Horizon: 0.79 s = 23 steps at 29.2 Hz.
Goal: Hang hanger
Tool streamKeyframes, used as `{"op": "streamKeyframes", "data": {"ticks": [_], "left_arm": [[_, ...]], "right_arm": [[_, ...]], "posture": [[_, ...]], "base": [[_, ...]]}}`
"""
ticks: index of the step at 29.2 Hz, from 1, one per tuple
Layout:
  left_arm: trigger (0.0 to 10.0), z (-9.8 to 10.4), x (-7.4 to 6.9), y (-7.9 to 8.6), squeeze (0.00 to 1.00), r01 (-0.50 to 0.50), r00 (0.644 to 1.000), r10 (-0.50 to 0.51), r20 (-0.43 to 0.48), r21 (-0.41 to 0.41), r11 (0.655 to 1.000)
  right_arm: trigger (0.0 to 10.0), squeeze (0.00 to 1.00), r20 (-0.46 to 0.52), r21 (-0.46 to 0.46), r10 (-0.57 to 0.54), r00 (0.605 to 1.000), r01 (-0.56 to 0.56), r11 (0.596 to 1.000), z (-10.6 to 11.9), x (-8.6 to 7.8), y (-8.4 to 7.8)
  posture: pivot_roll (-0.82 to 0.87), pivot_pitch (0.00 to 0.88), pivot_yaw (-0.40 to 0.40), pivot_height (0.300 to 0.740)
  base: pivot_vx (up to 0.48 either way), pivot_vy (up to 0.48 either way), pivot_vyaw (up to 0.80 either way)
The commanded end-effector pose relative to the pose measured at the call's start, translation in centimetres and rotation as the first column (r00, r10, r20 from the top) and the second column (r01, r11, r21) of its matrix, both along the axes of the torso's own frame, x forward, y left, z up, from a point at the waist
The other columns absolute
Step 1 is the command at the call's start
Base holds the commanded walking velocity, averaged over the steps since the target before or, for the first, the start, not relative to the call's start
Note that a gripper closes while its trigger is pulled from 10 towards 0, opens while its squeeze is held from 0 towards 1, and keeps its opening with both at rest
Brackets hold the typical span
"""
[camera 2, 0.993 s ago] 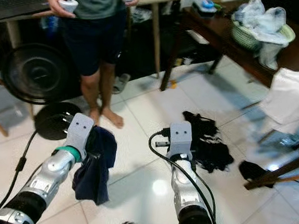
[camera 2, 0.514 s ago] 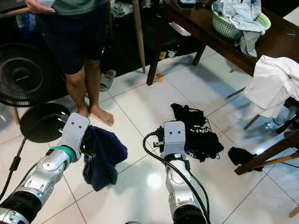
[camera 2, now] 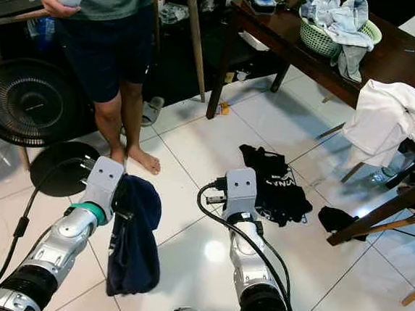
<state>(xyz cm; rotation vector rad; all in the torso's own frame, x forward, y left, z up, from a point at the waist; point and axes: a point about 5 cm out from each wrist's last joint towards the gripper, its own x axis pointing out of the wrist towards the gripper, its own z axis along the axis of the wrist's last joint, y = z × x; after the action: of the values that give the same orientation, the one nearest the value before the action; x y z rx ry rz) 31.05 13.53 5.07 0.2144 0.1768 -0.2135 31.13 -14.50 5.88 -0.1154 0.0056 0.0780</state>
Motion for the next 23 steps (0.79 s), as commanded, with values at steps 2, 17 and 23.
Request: {"op": "streamKeyframes", "data": {"ticks": [2,17,23], "left_arm": [[10.0,-0.24,-0.25,-0.18,0.00,0.002,1.000,-0.002,-0.005,-0.002,1.000],[10.0,-0.10,-0.17,-0.16,0.00,-0.002,1.000,0.002,0.003,-0.004,1.000],[10.0,0.16,0.03,-0.20,0.00,-0.005,1.000,0.005,0.012,-0.012,1.000]], "right_arm": [[0.0,0.00,-0.004,0.007,-0.001,1.000,0.001,1.000,-0.32,-0.40,-0.18],[10.0,0.00,-0.008,0.026,-0.019,1.000,0.019,0.999,-0.09,-0.15,-0.24],[10.0,0.00,0.006,0.044,-0.023,1.000,0.023,0.999,0.43,0.22,-0.17]], "posture": [[-0.05,0.014,0.023,0.740],[-0.05,0.014,0.023,0.740],[-0.05,0.012,0.024,0.740]], "base": [[0.000,0.000,0.00],[0.000,0.000,-0.16],[0.000,0.000,-0.80]]}}
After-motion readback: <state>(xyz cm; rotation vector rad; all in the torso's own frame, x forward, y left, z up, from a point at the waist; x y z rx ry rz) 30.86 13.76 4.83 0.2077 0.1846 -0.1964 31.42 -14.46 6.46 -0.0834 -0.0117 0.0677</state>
